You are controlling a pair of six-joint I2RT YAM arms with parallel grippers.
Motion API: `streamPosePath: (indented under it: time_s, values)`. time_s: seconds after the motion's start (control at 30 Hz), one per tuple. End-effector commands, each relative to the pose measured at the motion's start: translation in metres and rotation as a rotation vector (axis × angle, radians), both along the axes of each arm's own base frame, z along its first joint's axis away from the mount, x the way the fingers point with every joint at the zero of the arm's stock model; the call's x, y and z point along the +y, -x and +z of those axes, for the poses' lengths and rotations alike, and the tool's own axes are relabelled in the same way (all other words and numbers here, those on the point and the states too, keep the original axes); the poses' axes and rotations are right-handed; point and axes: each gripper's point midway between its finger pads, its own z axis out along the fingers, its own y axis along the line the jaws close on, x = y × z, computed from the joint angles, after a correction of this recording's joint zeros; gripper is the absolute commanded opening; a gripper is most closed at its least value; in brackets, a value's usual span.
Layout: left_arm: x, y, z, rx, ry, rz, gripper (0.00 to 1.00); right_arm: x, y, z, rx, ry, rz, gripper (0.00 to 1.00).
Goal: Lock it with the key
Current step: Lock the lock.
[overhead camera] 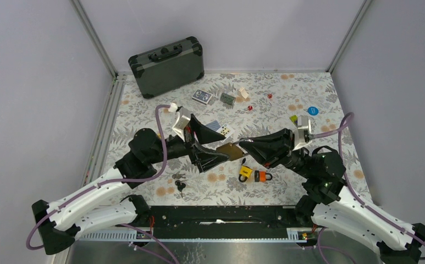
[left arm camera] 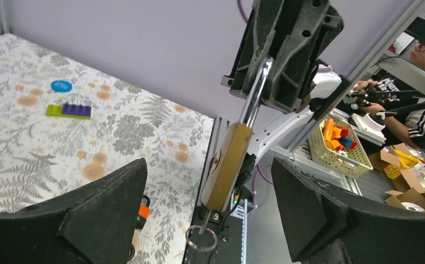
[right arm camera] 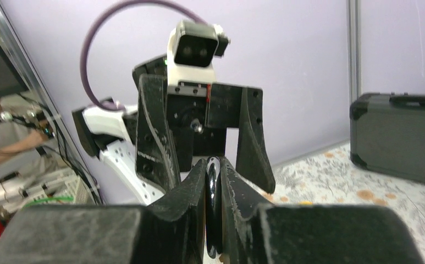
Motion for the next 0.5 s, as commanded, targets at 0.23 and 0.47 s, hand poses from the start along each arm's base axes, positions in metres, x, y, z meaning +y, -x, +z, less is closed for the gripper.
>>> streamPosePath:
  time_s: [0.23, 0.47]
  values:
    - [0.001, 0.022, 0.070, -0.090, 0.243, -0.117, 0.79, -0.042, 0.012, 0.106, -0.031, -0.508, 0.050, 0.00]
    - [-0.008, 0.024, 0.080, -0.083, 0.292, -0.160, 0.54, -0.043, 0.010, 0.109, -0.016, -0.540, 0.054, 0.00]
